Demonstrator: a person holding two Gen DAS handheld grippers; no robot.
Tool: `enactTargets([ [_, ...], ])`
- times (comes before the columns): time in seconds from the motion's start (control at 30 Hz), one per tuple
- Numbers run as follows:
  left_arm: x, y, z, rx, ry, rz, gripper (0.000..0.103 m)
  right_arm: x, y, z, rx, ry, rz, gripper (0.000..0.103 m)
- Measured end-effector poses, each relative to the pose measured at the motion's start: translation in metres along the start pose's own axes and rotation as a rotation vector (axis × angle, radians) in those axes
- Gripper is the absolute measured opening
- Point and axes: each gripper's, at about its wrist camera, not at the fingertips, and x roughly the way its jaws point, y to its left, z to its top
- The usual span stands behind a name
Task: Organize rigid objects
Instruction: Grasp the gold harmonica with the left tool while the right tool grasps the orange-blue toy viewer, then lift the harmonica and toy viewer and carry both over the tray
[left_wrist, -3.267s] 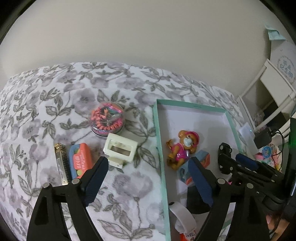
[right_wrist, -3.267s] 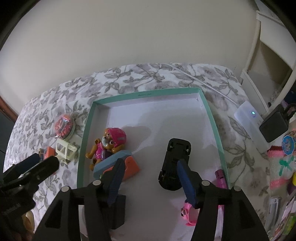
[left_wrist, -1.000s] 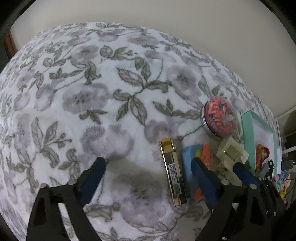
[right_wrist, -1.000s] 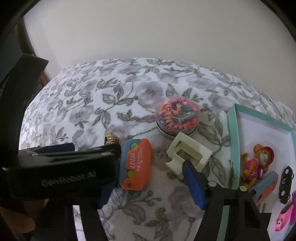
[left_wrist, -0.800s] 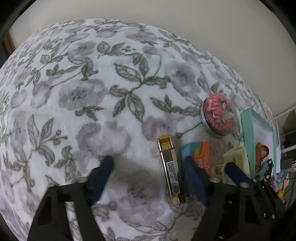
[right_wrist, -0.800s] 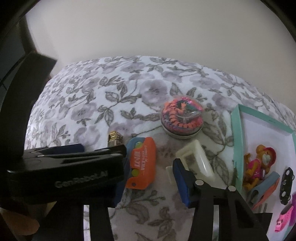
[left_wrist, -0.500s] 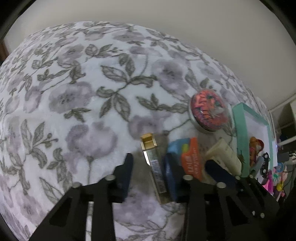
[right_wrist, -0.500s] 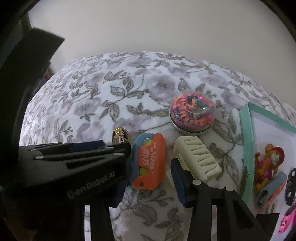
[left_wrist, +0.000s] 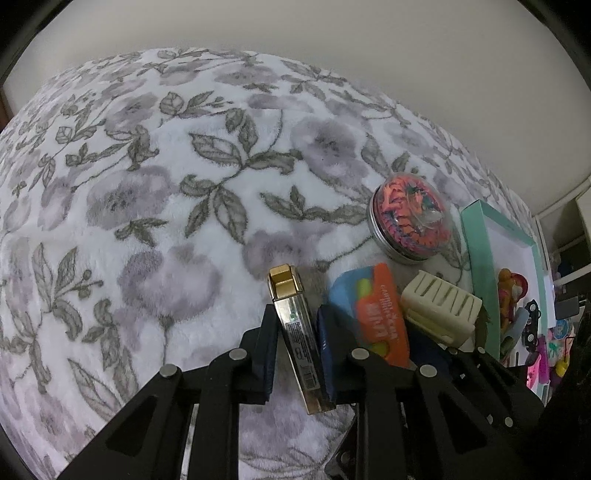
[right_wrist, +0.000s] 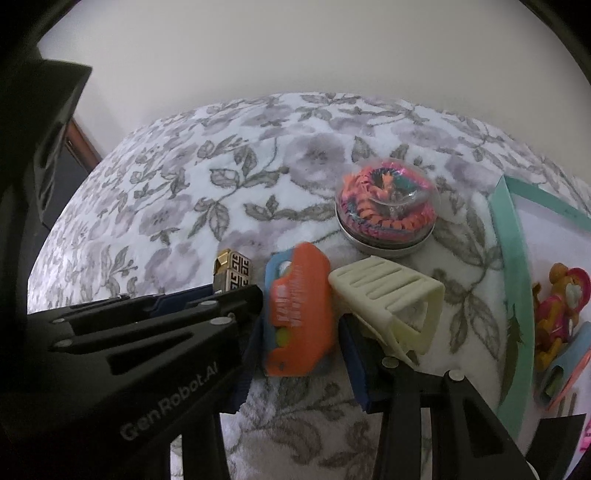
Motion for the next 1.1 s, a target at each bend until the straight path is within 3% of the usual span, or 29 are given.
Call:
enactTargets([
  [0.53,-0.009,0.014,0.001,-0.051,-0.012,-0.038,0.018,-0.007,-0.002,0.001,-0.011,-0.013,-0.01,0.045],
  [1.1,-0.088,0.004,0.019,-0.011,-0.22,-0.053,0.016,-0.054,-0.016,0.016,0.002,-0.126,-0.012,0.044],
])
